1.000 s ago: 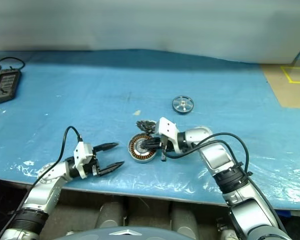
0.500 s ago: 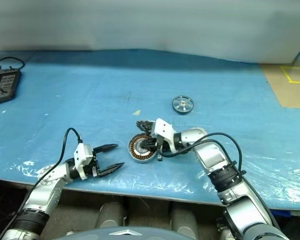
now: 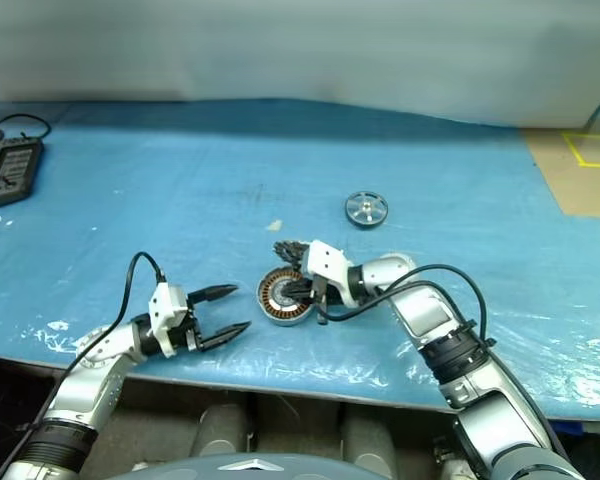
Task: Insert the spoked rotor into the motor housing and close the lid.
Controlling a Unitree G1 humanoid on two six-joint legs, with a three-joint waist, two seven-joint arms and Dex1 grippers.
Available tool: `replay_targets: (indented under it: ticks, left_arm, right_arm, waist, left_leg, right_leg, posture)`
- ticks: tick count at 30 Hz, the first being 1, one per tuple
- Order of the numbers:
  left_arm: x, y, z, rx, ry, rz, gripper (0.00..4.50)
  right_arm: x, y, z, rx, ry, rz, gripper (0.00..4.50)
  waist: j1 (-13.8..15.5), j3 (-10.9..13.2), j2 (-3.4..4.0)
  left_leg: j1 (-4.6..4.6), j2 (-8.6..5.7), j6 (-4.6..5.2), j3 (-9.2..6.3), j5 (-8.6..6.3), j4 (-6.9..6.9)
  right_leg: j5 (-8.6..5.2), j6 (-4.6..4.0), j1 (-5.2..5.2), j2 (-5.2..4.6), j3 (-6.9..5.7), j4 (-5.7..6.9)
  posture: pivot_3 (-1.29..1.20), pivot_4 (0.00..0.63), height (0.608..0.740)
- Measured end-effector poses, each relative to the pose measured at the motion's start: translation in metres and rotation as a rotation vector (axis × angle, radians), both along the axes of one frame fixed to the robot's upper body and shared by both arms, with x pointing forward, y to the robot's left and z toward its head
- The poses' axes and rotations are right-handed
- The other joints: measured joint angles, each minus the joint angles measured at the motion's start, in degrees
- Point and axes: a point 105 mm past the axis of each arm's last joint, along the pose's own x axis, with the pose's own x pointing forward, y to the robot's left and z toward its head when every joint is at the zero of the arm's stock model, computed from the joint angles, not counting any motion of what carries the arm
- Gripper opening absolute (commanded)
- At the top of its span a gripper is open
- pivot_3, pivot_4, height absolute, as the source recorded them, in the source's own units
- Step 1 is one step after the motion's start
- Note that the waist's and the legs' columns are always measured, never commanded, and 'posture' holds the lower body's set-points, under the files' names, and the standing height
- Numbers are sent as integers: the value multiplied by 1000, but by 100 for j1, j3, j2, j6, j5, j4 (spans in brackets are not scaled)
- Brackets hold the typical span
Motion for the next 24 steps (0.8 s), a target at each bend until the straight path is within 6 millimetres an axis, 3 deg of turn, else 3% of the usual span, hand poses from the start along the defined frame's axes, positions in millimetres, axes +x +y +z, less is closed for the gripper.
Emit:
replay_targets:
  ticks: [7,11,15,17,19,22,24]
  left_arm:
    - [1,-2,4,0,2,0,3893]
    - [1,-2,4,1,5,0,3893]
    - [1,-2,4,0,5,-2,3893]
    - [2,-3,5,0,1,-3,3893]
    - [2,-2,4,1,4,-8,3893]
    - [3,-1,1,2,13,-9,3893]
    - [4,-1,0,0,16,-7,3893]
  right_arm:
    - [-13,-10,15,100,98,2,33]
    - [-26,-34,18,129,208,-20,33]
    - [-27,-59,17,111,248,-89,33]
    - [-17,-75,15,84,231,-162,198]
    - [5,-101,9,13,174,-300,601]
    - [37,-131,11,-58,42,-452,1590]
    - [61,-138,18,-63,-51,-521,1590]
  waist:
    - [5,0,0]
    - [17,1,1]
    - [8,1,1]
    - [3,0,0]
    - [-1,1,1]
    - [-9,1,1]
    - [-40,1,1]
  left_leg:
    - [-4,1,0,0,0,-2]
    - [-4,0,0,0,0,-2]
    - [-1,0,0,0,0,-2]
    - [0,0,0,0,0,-2]
    - [0,-4,0,1,0,0]
    - [-2,-3,0,2,0,0]
    - [-4,-1,-1,5,1,-1]
  right_leg:
    - [0,0,-2,0,-1,-4]
    - [-1,0,-2,0,-1,-6]
    - [-1,0,-2,0,1,-4]
    - [-1,0,-1,0,1,-4]
    - [-1,0,-1,-2,3,-4]
    - [-1,0,-6,0,2,-3]
    - [0,-1,-11,3,3,0]
  posture:
    - [0,150,740]
    - [0,150,740]
    - [0,150,740]
    - [0,150,740]
    - [0,150,740]
    - [0,150,740]
    - [0,150,740]
